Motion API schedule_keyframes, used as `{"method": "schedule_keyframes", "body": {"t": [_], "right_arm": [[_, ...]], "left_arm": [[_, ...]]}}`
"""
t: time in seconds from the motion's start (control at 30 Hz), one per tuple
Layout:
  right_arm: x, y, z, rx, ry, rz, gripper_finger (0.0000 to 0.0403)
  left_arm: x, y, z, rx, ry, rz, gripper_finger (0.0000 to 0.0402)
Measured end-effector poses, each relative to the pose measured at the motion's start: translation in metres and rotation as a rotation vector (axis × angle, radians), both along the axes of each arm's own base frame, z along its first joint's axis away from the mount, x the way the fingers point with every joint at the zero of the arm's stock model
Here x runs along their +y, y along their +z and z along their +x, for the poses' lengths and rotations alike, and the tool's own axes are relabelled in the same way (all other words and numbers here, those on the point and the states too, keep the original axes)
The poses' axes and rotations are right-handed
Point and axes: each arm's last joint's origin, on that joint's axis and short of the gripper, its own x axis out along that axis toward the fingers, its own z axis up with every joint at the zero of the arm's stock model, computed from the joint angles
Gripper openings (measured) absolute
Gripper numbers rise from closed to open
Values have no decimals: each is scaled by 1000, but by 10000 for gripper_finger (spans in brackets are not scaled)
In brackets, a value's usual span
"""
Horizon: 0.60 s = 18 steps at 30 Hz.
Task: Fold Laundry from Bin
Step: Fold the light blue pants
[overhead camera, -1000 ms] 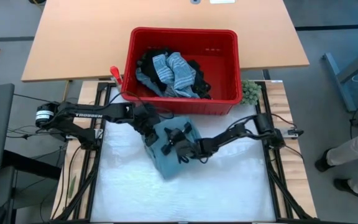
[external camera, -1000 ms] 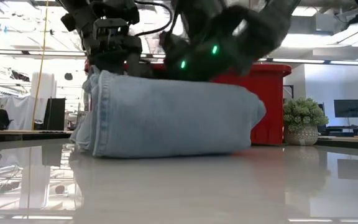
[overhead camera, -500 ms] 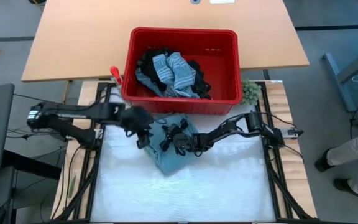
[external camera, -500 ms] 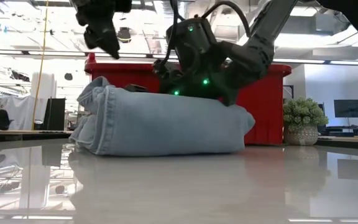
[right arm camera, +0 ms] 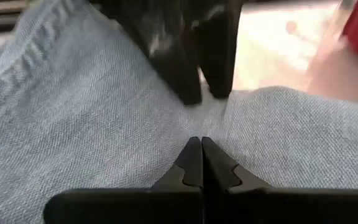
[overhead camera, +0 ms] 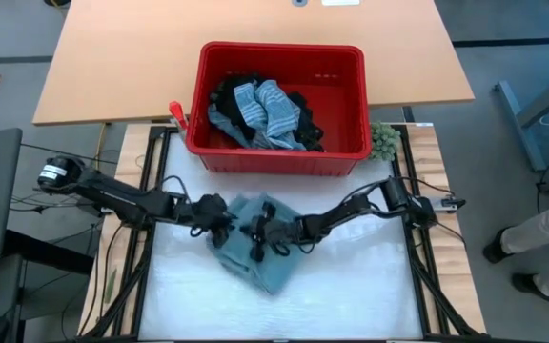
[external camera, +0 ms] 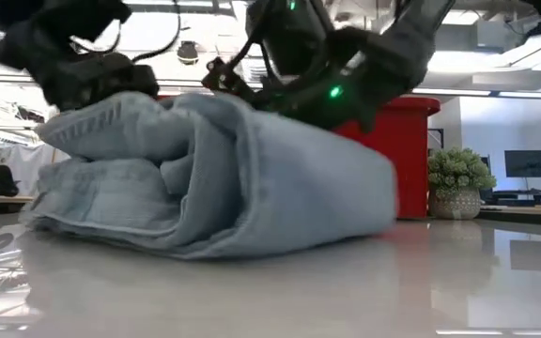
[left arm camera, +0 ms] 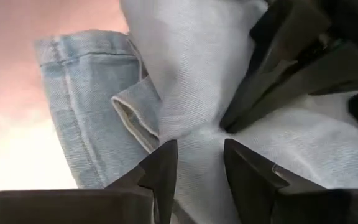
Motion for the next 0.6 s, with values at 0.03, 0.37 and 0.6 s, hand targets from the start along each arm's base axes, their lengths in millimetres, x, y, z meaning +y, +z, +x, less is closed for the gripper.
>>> {"method": "schedule_keyframes", "body": {"t": [0.03, 0.37, 0.6], "right_arm": [[8, 0, -2, 28, 6, 21, 17], [45, 88, -29, -99, 38, 86, 20], [33, 135, -50, -111, -2, 142, 21]], "left_arm": [[-4, -4, -2, -42, -7, -29, 120], [-37, -4, -12, -228, 10, -33, 78], [-51, 38, -1, -654, -91, -79, 54]]}}
